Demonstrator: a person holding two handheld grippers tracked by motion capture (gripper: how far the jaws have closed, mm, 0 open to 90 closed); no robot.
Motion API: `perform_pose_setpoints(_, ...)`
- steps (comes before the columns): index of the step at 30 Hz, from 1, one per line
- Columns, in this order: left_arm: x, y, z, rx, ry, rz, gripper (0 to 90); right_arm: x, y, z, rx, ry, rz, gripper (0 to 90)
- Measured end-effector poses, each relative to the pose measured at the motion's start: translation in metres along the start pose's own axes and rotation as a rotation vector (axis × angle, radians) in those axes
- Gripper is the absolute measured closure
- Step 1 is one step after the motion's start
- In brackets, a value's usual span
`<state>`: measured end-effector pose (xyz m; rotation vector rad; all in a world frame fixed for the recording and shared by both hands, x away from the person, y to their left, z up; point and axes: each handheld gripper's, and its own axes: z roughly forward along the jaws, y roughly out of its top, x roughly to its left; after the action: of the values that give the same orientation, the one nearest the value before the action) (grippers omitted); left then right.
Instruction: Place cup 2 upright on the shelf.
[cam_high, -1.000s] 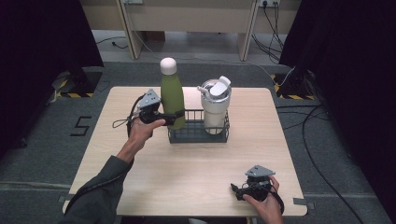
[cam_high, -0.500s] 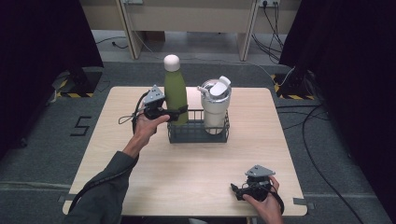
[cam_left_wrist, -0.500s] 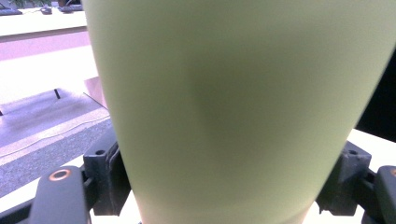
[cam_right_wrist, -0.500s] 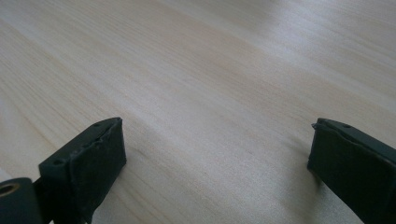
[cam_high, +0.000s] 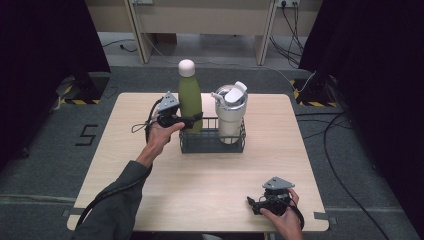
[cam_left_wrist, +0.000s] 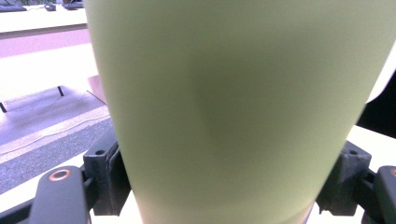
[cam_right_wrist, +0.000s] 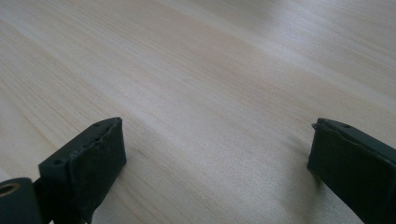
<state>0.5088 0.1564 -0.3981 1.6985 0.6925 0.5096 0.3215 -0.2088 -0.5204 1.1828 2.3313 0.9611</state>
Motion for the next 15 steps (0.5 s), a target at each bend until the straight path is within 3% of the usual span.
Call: perform_pose_setpoints(15, -0.001, -0.014, 0.011, 0.024, 0.001, 0.007, 20.8, 0.000, 0.000, 0.000, 0.001, 0.000, -0.002, 4.2)
